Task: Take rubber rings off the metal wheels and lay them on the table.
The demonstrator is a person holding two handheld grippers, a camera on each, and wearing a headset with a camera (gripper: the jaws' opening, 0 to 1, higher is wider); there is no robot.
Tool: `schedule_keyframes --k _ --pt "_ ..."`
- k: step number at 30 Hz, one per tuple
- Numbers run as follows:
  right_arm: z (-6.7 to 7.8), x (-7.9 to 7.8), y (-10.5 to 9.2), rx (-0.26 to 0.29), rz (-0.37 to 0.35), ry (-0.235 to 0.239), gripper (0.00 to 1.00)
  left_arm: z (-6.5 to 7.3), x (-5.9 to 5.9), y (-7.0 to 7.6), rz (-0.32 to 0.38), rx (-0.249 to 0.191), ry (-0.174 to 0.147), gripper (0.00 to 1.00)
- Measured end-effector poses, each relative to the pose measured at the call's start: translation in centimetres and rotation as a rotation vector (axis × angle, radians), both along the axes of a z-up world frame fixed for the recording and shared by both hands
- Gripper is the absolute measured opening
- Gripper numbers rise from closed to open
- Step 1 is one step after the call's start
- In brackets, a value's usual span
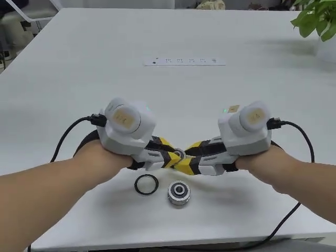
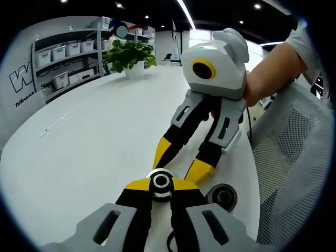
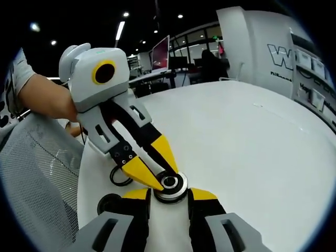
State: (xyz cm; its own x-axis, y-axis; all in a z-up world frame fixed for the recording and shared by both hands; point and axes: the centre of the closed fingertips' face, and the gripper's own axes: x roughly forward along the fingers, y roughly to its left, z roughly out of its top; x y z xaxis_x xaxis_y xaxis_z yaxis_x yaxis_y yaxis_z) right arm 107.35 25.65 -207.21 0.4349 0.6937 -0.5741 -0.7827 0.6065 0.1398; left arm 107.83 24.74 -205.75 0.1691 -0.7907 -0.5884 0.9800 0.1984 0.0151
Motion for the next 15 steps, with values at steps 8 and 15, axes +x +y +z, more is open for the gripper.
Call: schedule_keyframes --k 8,15 --pt "-0.18 -0.19 -0.26 -0.027 0.018 -0.031 0.23 0.00 0.07 0.01 0.014 -0.004 0.000 0.07" --pt "-0.25 -0.46 -0.61 -0.043 0.019 -0.039 0.19 0.01 0.10 0.07 0.021 -0.007 0.001 0.07"
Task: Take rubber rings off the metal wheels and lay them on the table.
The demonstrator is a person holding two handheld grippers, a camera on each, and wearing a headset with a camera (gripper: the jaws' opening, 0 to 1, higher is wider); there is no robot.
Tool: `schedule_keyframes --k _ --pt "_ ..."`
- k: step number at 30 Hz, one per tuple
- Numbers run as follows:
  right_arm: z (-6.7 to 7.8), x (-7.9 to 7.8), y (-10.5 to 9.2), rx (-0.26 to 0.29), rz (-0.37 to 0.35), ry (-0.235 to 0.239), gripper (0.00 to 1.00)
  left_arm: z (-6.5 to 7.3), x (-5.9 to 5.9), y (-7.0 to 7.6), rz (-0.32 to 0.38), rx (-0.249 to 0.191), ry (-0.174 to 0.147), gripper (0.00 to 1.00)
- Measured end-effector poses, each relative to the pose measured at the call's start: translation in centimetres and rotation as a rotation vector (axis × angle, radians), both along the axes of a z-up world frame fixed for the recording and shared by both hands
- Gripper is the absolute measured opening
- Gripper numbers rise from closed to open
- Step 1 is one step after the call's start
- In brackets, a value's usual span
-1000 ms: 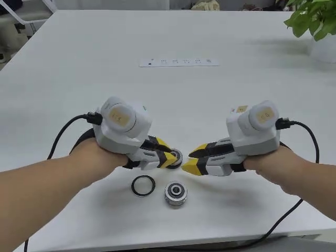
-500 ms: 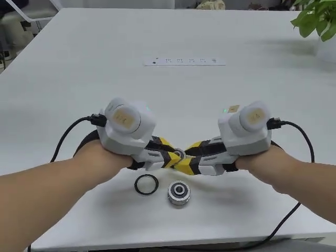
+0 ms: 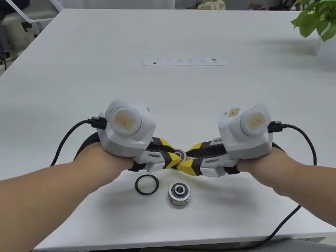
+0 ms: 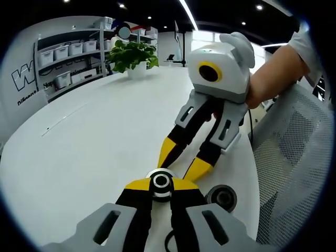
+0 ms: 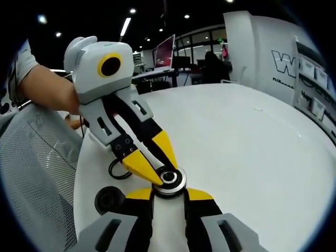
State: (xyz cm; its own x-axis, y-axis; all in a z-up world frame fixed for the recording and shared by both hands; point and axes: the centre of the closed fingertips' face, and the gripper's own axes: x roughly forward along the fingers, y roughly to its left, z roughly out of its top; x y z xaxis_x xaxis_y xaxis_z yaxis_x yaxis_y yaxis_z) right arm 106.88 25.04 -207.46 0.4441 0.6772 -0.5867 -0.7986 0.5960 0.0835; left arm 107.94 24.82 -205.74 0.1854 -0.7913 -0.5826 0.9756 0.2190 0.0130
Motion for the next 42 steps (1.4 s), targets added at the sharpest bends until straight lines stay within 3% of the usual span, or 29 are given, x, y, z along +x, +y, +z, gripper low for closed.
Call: schedule_keyframes --k 28,42 --pt "-0.2 -0.3 -0.9 -0.020 -0.034 0.031 0.00 -0.1 0.0 0.1 0.022 -0.001 0.000 0.07" --pt "0.2 0.6 -1.8 0.054 -0.135 0.077 0.00 0.0 -0.2 0.1 0.023 0.000 0.000 0.06"
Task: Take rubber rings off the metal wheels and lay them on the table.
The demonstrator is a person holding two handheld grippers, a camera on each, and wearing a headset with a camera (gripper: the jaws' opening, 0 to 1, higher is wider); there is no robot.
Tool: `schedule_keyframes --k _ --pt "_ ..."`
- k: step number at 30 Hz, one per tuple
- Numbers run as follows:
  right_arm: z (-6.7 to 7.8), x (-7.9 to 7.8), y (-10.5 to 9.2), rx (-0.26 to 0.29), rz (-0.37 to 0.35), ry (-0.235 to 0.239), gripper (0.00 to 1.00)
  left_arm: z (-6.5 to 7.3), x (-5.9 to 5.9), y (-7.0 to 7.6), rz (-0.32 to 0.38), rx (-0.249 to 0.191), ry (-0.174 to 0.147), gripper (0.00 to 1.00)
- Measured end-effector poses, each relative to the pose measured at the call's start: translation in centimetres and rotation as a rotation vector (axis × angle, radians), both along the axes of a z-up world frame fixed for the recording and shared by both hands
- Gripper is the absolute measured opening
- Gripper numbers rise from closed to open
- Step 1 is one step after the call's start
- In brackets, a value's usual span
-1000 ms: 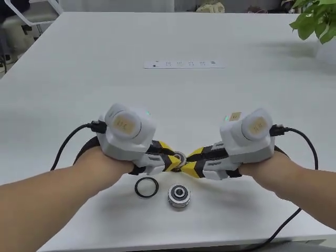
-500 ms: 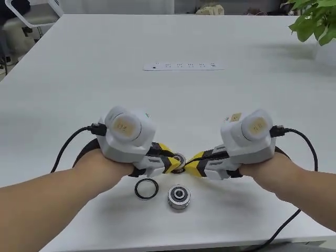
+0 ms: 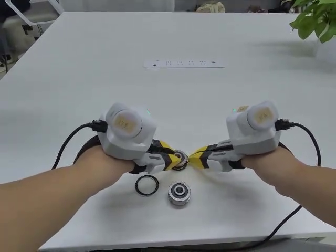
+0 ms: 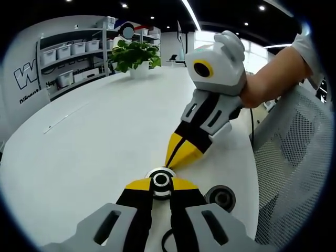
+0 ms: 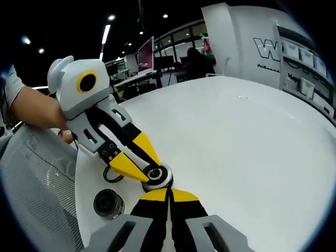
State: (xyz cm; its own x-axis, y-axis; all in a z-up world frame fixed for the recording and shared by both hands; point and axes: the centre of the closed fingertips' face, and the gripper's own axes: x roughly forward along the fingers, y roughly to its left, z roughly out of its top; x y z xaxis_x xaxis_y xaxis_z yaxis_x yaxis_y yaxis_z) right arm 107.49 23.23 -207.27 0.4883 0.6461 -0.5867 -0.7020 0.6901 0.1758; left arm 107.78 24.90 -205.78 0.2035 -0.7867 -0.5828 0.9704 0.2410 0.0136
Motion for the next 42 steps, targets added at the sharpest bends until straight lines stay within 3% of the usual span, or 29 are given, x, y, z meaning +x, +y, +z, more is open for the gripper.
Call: schedule_keyframes --k 5,14,18,28,32,38,42 --pt "0.9 0.2 0.4 0.079 -0.056 0.026 0.00 0.0 0.0 0.0 0.000 0.000 -0.002 0.06" --pt "1.3 0.1 0.8 0.100 -0.067 0.030 0.00 0.0 0.1 -0.1 0.003 0.002 -0.004 0.06" --pt "1.5 0.1 0.9 0.141 -0.080 0.056 0.00 0.0 0.1 -0.1 0.006 0.004 -0.005 0.06" --pt "1.6 -0.3 2.0 0.141 -0.033 0.040 0.00 0.0 0.1 0.0 0.006 0.005 -0.012 0.06" --pt "2.8 -0.4 2.9 0.191 -0.025 0.039 0.00 0.0 0.0 -0.1 -0.001 0.004 -0.011 0.06" --pt "2.2 -0.6 2.4 0.153 -0.027 0.027 0.00 0.0 0.0 -0.1 -0.002 0.005 -0.014 0.06" --pt "2.3 -0.5 1.9 0.158 -0.041 0.027 0.00 0.0 0.0 -0.1 0.006 -0.002 -0.006 0.07"
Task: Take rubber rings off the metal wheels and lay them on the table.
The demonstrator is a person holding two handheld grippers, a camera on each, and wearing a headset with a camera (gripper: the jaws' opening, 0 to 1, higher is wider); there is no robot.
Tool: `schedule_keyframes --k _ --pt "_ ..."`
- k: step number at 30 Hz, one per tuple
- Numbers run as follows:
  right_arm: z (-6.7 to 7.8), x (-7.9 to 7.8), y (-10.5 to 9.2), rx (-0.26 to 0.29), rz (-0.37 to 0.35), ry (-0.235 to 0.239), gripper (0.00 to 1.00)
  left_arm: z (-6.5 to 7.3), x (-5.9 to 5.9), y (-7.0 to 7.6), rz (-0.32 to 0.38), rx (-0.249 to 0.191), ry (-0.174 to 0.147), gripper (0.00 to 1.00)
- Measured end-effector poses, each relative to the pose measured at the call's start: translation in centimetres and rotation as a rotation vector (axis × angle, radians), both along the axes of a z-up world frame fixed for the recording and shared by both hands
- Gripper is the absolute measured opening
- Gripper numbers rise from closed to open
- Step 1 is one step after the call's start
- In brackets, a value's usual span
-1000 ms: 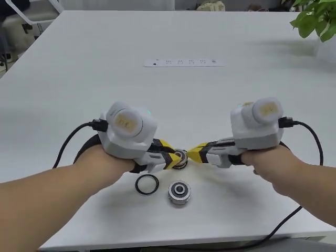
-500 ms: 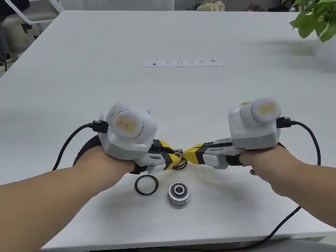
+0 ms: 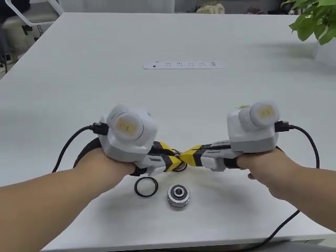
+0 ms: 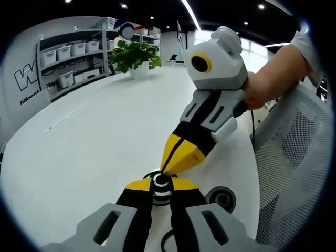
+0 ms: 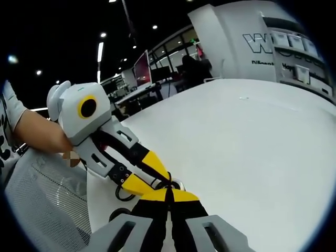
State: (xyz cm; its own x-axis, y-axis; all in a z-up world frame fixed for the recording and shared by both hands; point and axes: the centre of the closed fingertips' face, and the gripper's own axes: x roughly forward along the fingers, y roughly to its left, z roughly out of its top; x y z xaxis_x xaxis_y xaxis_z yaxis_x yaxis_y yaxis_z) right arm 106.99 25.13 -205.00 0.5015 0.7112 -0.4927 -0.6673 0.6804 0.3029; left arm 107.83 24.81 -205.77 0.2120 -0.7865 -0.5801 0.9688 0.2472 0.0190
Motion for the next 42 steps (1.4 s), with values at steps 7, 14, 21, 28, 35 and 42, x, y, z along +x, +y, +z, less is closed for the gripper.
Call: schedule_keyframes --k 7,14,21,28,35,42 --pt "0.1 -0.2 -0.1 0.004 -0.002 0.003 0.00 0.1 0.0 0.1 -0.013 -0.008 0.027 0.08" --pt "0.4 -0.2 -0.1 0.020 -0.002 0.007 0.00 0.2 -0.3 0.7 -0.025 0.012 0.034 0.10" --pt "0.7 -0.1 -0.2 0.030 0.000 0.004 0.00 1.4 -0.8 1.2 -0.045 0.006 0.026 0.17" --pt "1.1 -0.2 -0.2 0.044 0.000 0.004 0.00 2.8 -1.8 2.2 -0.074 0.005 0.004 0.24" --pt "1.8 -0.6 0.3 0.055 0.015 0.005 0.00 4.1 -2.5 3.3 -0.071 -0.018 0.005 0.30" --pt "2.3 -1.1 1.1 0.069 0.035 0.011 0.00 5.2 -3.1 4.7 -0.068 -0.039 0.001 0.36"
